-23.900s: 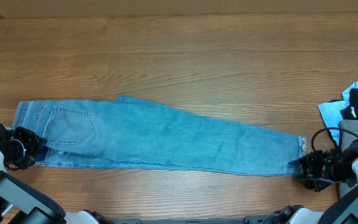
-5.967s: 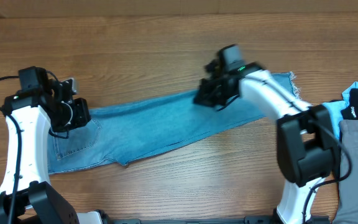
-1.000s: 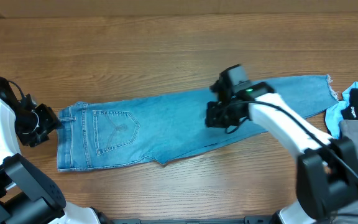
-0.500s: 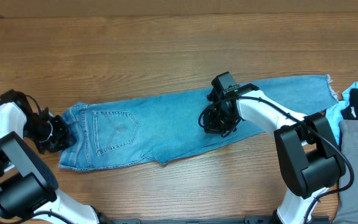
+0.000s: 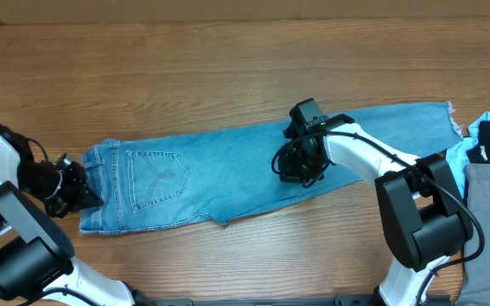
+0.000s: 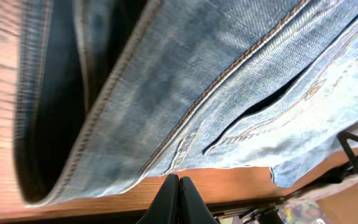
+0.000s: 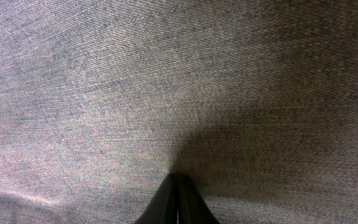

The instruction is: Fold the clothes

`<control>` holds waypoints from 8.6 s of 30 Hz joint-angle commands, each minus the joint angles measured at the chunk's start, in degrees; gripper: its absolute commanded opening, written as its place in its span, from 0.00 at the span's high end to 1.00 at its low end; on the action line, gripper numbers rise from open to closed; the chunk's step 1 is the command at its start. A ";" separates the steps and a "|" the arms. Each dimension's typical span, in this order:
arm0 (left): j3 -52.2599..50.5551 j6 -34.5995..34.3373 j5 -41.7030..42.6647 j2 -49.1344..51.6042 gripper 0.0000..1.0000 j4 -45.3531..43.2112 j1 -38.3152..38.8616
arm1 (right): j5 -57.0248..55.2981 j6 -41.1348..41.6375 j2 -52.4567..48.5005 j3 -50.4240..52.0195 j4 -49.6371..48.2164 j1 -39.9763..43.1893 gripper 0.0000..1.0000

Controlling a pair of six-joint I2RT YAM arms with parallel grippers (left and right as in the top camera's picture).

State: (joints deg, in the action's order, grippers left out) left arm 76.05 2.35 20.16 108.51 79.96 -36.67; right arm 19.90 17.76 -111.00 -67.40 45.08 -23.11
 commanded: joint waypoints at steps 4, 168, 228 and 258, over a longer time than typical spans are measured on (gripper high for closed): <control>1.31 -3.08 -4.31 -0.63 0.94 -7.26 -3.15 | -1.88 -0.20 -0.42 -0.13 0.48 0.09 0.93; -21.68 -9.27 -2.34 -11.50 0.96 -33.68 -4.72 | 5.31 24.28 -10.54 -9.66 0.48 -11.54 0.87; 3.93 0.02 3.37 -6.64 0.96 -13.81 9.42 | -3.37 8.79 3.98 -15.32 11.23 -1.38 0.62; 2.82 -2.64 4.72 -9.90 0.89 -7.02 10.56 | -3.21 5.73 4.09 -15.37 13.18 7.37 0.62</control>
State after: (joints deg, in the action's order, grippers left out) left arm 77.73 -6.09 18.46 101.10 70.83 -27.35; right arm 17.12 24.93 -107.42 -82.17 58.15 -18.55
